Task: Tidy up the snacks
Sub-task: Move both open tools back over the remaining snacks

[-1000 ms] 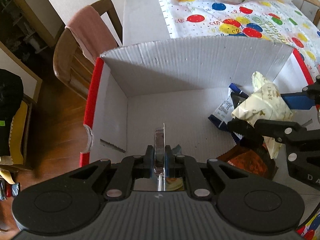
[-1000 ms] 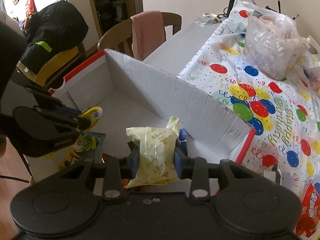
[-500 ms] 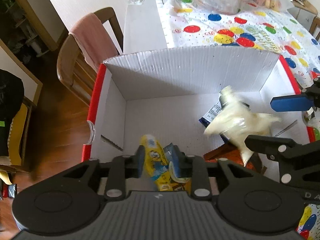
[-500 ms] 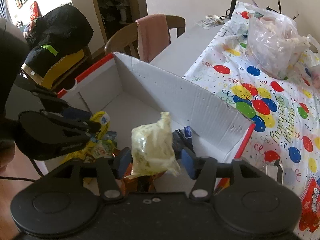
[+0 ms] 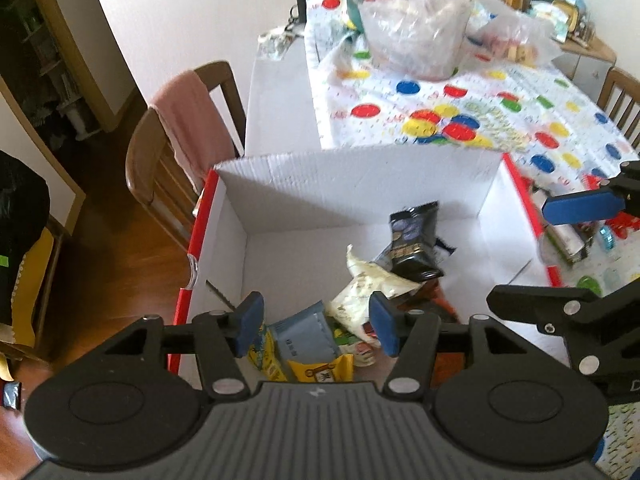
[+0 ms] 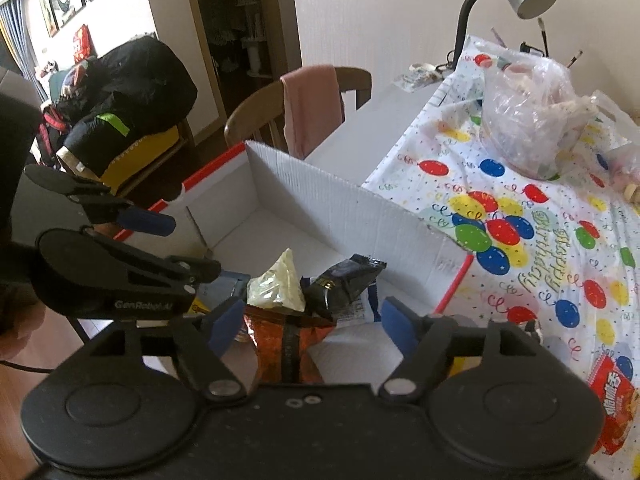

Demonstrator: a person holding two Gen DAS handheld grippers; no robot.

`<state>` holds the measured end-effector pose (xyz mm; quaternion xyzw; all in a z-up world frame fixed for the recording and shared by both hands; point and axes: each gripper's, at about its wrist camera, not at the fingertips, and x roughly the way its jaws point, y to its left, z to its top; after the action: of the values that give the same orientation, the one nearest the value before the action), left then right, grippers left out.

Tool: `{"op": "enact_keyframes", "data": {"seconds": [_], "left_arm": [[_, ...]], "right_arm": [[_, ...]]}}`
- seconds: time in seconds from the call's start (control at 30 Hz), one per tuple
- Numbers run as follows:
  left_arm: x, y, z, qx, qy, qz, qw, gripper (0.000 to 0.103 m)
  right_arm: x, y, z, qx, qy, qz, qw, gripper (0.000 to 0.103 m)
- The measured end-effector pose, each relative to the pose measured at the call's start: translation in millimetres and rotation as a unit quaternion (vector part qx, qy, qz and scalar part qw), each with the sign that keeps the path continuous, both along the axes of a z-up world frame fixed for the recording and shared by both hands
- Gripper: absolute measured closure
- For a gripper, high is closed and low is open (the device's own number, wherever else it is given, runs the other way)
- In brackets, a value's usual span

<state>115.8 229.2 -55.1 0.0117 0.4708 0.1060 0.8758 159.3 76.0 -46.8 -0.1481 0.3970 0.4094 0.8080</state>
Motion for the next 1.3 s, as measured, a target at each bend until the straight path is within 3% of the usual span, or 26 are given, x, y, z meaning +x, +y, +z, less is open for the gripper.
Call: {"op": "enact_keyframes", "data": {"seconds": [0.4,0.8,1.1,1.3], "left_arm": [[-16.0,-49.8,32.1,-0.02,-0.062,-0.008,0.9979,0.034],[-21.2,-128.9,51.1,-0.037,-0.115,-0.029,0.9922,0.026],[-11.8,-190.3,43.3,-0.078,-0.129,-0.028,0.9881,0.019],[-1.4,-225.9,25.1,-0.08,-0.119,-0.028,0.9893,0.019]], "right_arm": [[-10.6,-51.8,29.3,0.043,-0.015,-0.008,0.999,0.011],[-8.2,-137.5,51.5,0.091,-0.022,-0.035,0.995,0.004],[2.0,-212.9,49.9,0.109,-0.018,-0.054,0.992,0.0],[13.8,-260.6,35.8,0.092,-0.019,-0.061,0.994,0.0]]}}
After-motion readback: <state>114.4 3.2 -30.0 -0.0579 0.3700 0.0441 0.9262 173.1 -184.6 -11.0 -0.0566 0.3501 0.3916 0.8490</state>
